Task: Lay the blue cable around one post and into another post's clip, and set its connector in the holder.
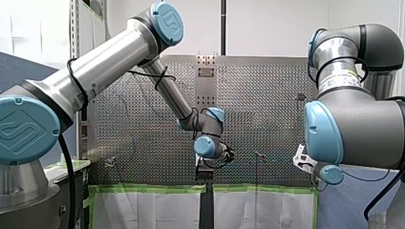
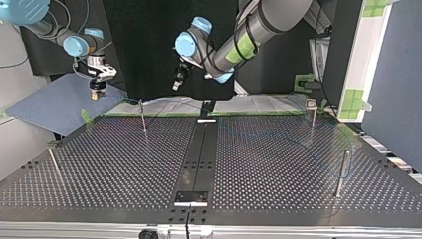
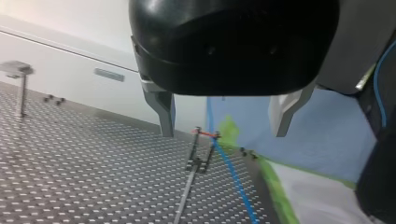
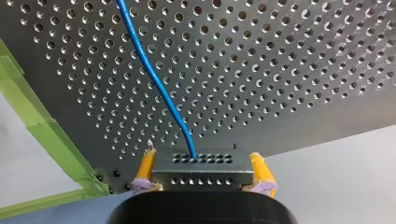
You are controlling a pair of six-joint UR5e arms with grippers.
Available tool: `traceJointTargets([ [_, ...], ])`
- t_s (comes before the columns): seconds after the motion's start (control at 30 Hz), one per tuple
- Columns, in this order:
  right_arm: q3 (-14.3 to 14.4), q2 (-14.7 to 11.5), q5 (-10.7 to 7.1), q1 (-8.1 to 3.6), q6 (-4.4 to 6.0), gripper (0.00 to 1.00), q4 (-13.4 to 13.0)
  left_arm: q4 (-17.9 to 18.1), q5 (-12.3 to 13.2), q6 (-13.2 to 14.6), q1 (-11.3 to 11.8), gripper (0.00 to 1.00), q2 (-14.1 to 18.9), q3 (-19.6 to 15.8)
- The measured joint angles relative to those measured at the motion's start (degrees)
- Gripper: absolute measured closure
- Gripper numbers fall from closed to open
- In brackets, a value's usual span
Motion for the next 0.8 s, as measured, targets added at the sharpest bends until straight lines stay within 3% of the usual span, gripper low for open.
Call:
traceJointTargets([
  [0.37,0.0,0.0,-0.39,0.09,0.18,1.00,0.0,5.1,-1.2,-4.7,2.7,0.00,5.2,-5.2],
  [0.57,0.0,0.0,-0.42,0.24,0.57,1.00,0.0,7.9,1.1,-5.5,5.5,0.00,8.0,-8.0],
  [0.8,-0.2,0.0,-0.71,0.43,0.82,1.00,0.0,11.2,4.4,-4.3,8.8,0.00,11.3,-11.3],
])
